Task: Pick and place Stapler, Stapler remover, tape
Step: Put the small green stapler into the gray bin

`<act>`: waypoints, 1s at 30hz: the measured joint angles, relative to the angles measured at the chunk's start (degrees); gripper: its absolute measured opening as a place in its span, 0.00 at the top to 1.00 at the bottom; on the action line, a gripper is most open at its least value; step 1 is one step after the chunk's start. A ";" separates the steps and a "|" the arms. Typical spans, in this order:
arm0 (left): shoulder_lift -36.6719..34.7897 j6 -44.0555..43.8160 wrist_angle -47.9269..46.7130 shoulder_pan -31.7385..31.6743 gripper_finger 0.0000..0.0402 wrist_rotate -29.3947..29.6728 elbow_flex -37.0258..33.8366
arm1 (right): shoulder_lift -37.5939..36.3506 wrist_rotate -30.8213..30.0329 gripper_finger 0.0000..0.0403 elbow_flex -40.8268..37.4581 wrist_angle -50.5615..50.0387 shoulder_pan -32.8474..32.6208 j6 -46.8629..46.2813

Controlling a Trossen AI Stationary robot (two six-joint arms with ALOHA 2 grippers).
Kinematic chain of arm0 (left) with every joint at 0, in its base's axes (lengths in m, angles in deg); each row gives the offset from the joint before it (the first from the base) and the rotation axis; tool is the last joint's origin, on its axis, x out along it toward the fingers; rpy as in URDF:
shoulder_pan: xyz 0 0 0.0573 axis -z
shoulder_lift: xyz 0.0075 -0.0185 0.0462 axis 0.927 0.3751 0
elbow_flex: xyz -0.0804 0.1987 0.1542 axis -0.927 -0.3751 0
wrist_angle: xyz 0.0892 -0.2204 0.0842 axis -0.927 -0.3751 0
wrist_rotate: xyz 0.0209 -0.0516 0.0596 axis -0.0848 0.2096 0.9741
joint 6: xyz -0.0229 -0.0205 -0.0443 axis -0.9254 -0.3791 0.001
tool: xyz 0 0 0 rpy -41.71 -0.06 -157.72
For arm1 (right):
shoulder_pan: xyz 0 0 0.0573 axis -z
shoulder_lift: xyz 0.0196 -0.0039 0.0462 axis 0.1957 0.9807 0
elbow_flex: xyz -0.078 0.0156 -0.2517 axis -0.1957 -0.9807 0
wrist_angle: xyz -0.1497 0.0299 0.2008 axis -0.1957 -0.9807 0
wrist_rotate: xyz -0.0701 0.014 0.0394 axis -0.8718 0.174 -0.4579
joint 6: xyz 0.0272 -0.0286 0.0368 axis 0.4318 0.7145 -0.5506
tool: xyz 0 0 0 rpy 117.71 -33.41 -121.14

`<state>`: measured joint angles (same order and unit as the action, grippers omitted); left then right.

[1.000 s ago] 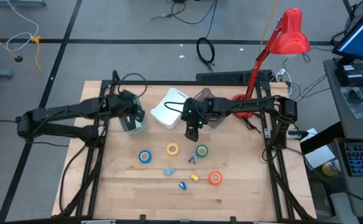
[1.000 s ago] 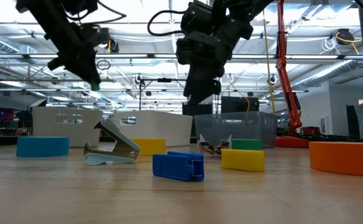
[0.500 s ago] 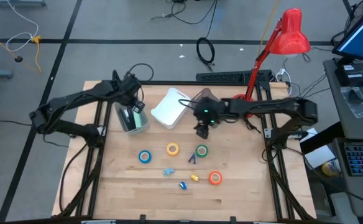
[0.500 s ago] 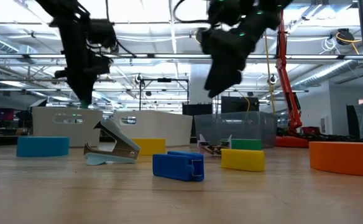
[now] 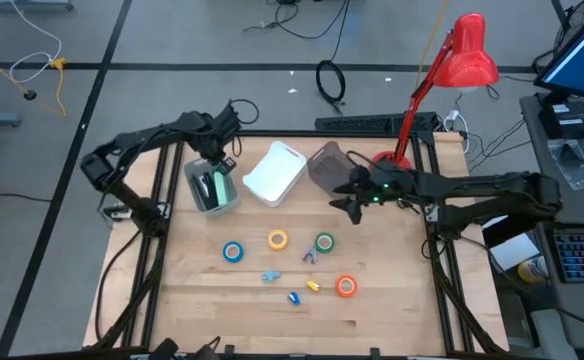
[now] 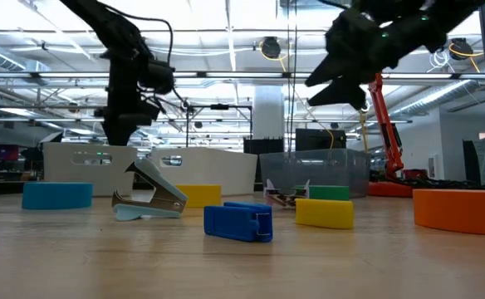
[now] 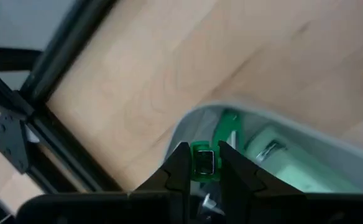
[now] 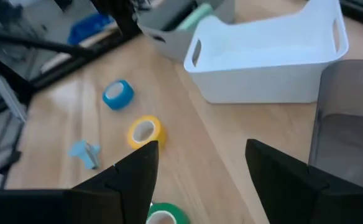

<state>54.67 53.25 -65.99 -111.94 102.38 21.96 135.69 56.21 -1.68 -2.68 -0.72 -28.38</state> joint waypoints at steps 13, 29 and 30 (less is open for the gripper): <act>4.99 2.59 -3.43 0.27 0.87 -0.44 0.98 | -6.83 -0.17 0.41 -3.63 2.67 0.00 -0.26; 6.52 4.41 -1.43 0.27 0.82 -1.13 0.98 | -6.81 -0.17 0.42 -3.63 3.36 0.00 -0.09; 6.52 4.41 -1.26 0.27 0.82 -1.14 0.98 | -6.81 -0.17 0.42 -3.63 3.49 0.00 -0.09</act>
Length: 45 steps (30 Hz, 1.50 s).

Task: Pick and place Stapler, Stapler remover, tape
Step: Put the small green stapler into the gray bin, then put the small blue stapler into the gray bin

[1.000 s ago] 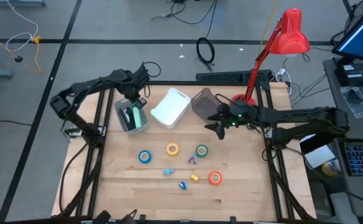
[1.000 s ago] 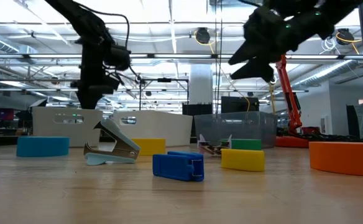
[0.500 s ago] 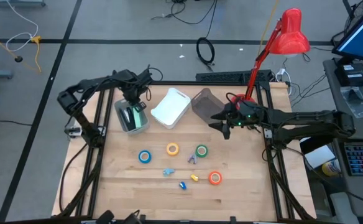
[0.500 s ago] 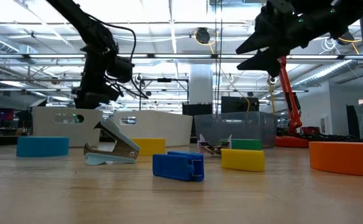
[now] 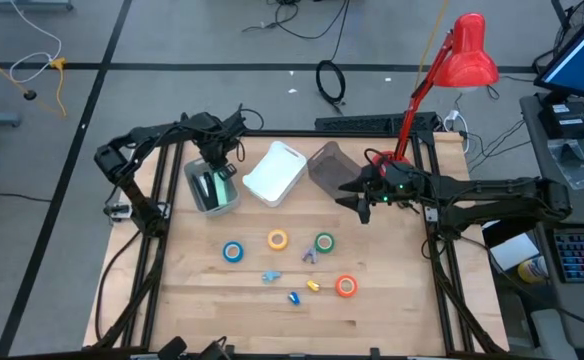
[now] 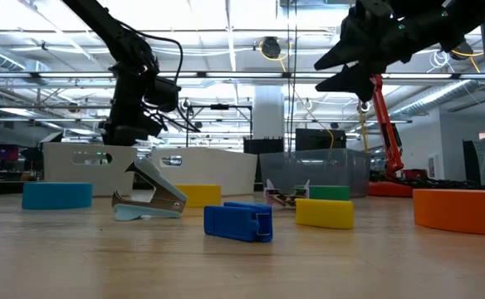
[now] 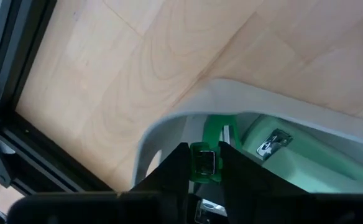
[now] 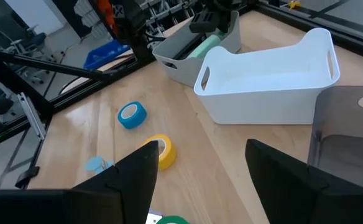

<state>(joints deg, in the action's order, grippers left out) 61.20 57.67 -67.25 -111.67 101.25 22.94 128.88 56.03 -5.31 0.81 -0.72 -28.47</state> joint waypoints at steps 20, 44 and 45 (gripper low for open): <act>-0.02 1.21 0.10 -0.03 0.61 -1.05 -0.02 | 0.02 0.00 0.42 0.02 -0.03 0.00 0.00; -7.58 -10.93 -11.87 11.13 0.56 -10.05 12.17 | 0.02 0.43 0.42 0.04 1.23 -0.02 -3.64; -8.61 -12.16 -11.04 13.01 0.56 -10.59 12.20 | 0.02 0.44 0.42 0.04 1.21 -0.02 -3.85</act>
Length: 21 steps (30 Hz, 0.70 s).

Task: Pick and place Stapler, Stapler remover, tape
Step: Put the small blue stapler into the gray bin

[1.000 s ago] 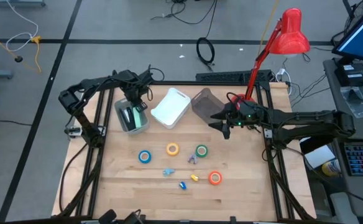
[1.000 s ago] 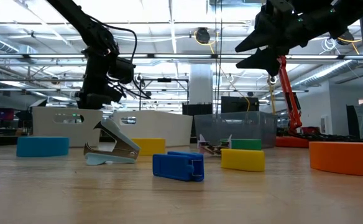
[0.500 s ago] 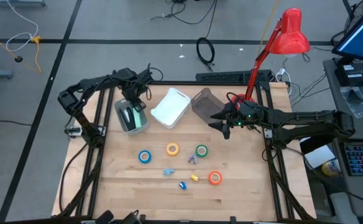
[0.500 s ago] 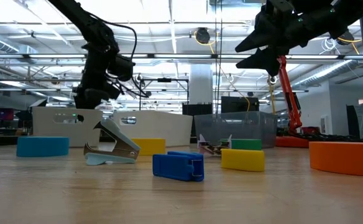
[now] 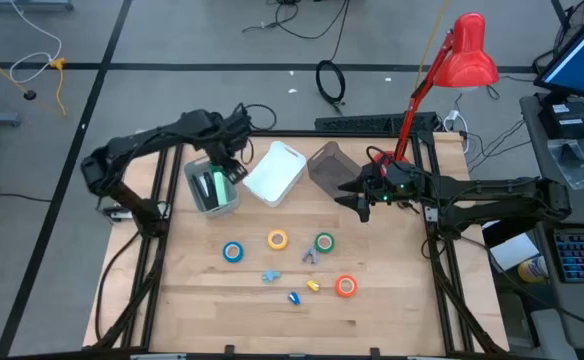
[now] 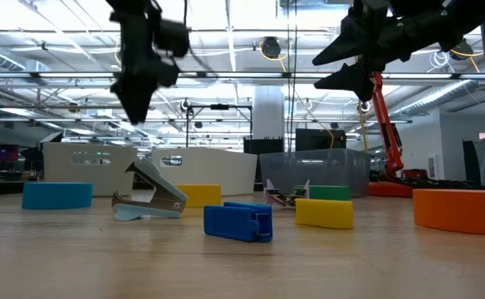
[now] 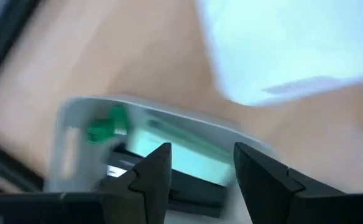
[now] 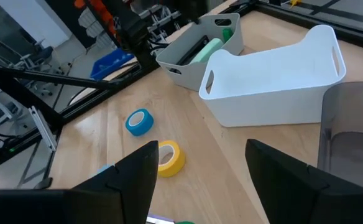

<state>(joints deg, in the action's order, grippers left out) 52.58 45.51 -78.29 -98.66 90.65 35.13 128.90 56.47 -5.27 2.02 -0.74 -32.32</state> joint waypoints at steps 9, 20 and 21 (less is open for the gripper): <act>-6.67 -9.93 10.39 19.30 0.56 0.40 -0.02 | -0.02 0.00 0.42 0.01 -0.10 -0.02 0.85; -4.19 -16.16 24.05 37.86 0.56 10.11 -0.62 | 0.00 0.70 0.42 0.02 -0.55 -0.07 2.40; -3.99 -16.41 24.84 39.05 0.56 11.12 -0.66 | 0.00 1.47 0.42 0.03 -0.54 -0.07 2.62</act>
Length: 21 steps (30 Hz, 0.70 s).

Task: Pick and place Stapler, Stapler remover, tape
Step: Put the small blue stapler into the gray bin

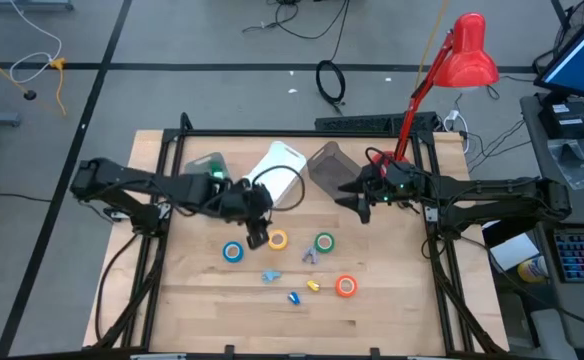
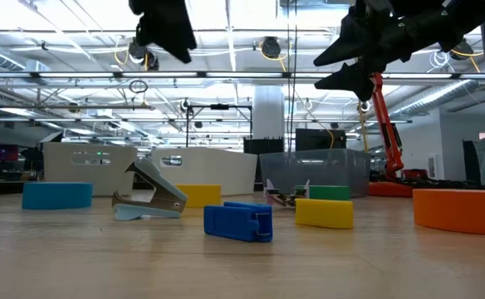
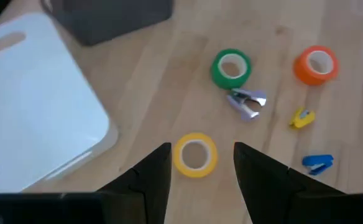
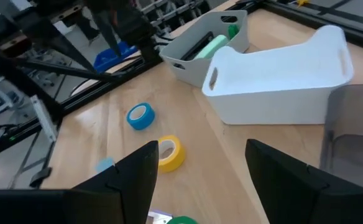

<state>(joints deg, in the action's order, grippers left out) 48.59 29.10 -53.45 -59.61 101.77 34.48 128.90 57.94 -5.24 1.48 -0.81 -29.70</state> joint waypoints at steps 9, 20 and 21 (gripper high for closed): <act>7.67 10.50 5.70 8.75 0.56 3.58 -0.10 | 0.00 3.05 0.42 0.01 -0.45 -0.02 1.65; 18.30 29.20 19.87 14.48 0.56 1.61 -0.13 | 0.00 3.08 0.42 0.01 -1.65 -0.02 2.54; 18.91 30.01 21.16 14.66 0.56 0.18 -0.13 | 0.00 3.08 0.42 0.01 -1.81 -0.02 2.60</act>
<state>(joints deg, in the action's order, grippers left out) 67.50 59.12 -32.28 -44.95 101.95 34.35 128.90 61.01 -5.22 -0.32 -0.83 -27.10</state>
